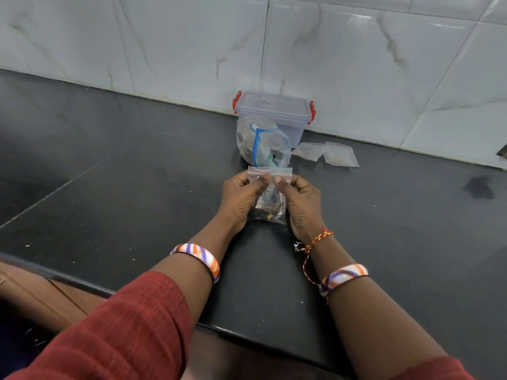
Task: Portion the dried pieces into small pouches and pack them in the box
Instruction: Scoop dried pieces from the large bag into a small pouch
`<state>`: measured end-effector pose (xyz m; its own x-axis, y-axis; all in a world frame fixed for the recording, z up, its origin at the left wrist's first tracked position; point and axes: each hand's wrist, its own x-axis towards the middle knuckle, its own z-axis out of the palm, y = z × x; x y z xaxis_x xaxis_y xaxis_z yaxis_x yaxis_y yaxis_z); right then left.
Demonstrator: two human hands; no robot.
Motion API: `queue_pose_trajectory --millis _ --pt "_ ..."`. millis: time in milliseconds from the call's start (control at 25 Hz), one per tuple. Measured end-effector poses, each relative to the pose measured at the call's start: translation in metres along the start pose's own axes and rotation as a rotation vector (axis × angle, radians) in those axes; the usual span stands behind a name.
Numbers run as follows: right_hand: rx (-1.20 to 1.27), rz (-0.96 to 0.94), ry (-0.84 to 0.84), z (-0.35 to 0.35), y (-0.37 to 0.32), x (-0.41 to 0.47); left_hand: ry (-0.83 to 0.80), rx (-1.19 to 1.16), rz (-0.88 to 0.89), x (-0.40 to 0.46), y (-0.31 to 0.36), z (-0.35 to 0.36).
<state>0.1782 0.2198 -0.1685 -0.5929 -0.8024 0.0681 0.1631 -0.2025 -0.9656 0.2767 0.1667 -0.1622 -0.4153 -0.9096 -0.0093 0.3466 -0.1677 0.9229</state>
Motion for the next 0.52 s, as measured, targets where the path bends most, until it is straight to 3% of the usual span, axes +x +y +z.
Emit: queue_pose_trajectory --millis 520 --pt "0.025 0.021 0.005 0.0022 -0.0001 0.0039 0.036 0.079 0.094 0.0033 0.0004 0.0014"
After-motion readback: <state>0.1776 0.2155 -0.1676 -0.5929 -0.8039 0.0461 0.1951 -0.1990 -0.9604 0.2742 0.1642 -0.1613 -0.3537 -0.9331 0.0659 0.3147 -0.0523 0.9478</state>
